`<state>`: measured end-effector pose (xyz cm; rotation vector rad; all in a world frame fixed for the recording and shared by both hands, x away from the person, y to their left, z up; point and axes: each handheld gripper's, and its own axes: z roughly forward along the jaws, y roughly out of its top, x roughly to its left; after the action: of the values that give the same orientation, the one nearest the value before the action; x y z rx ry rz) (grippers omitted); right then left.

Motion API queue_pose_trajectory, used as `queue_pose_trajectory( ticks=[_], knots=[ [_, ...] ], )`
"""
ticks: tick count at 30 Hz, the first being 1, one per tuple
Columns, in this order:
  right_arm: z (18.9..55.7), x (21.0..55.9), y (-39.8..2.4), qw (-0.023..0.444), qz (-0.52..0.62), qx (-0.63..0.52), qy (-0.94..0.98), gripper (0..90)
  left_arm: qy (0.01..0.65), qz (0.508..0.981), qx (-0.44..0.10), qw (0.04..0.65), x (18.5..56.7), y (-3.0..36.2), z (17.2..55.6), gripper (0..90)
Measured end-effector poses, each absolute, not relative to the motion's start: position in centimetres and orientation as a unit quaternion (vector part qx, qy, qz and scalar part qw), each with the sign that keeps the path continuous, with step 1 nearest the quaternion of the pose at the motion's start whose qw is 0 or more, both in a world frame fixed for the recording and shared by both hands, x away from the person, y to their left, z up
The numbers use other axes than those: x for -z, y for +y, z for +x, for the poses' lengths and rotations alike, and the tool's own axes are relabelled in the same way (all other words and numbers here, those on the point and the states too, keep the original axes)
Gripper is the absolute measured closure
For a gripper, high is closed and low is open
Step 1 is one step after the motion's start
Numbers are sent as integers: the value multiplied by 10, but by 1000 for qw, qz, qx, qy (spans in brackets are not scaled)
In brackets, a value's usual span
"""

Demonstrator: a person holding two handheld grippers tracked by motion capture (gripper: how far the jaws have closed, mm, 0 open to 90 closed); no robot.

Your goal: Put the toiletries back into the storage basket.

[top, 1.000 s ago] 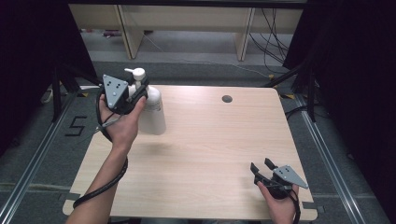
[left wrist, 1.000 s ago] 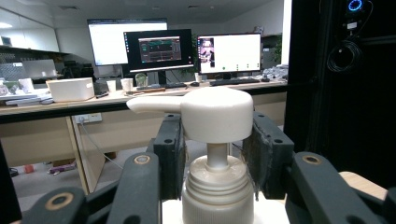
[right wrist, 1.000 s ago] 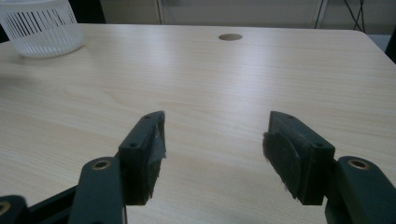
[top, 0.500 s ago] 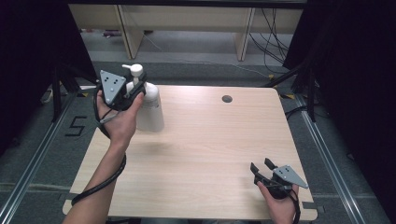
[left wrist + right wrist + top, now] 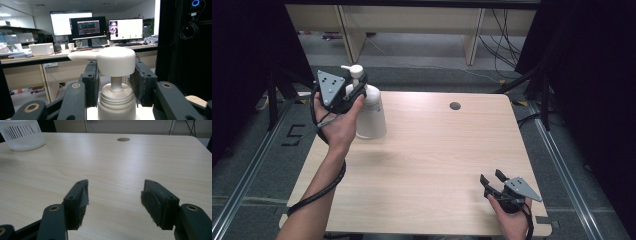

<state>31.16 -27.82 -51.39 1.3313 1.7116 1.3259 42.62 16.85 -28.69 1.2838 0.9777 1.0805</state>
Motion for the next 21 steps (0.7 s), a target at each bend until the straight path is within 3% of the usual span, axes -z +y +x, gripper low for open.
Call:
queue_pose_trajectory(
  ticks=[21],
  knots=[
    [313, 514, -280, 298, 490, -496, 652, 383, 426, 546, -462, 555, 282, 175, 441, 596]
  ],
)
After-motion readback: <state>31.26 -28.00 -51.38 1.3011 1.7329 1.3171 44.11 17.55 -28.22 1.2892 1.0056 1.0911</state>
